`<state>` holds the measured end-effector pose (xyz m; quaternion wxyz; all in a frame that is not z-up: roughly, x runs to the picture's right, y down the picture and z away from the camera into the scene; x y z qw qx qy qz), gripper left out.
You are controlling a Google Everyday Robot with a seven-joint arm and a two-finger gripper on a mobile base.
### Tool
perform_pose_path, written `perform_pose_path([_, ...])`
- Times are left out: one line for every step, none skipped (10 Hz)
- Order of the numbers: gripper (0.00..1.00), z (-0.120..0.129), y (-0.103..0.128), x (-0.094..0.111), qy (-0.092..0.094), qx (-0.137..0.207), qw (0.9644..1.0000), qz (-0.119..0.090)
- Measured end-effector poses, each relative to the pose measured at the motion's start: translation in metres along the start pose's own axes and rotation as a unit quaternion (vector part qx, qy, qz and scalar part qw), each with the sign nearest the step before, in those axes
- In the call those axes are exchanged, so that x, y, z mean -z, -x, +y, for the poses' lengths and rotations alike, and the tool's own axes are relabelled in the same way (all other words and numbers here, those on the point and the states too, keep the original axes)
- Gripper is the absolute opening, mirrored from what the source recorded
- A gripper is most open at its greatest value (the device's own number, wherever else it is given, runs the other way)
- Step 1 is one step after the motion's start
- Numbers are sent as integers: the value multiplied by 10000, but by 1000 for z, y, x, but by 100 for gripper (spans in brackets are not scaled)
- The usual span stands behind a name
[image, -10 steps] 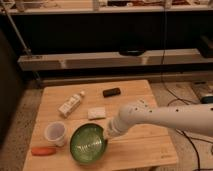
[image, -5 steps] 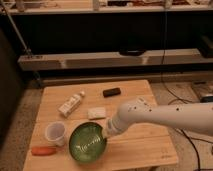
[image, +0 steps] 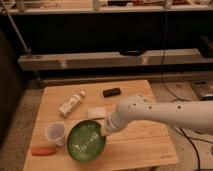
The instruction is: Pick up the ceramic bowl
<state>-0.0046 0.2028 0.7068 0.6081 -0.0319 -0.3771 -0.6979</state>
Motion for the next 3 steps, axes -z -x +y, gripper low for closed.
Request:
perform_pose_path([13, -2, -1, 6, 13, 23, 10000, 13])
perform_pose_path([13, -6, -2, 8, 21, 69, 10000, 11])
perform_pose_path([13, -10, -4, 12, 22, 109, 9999, 1])
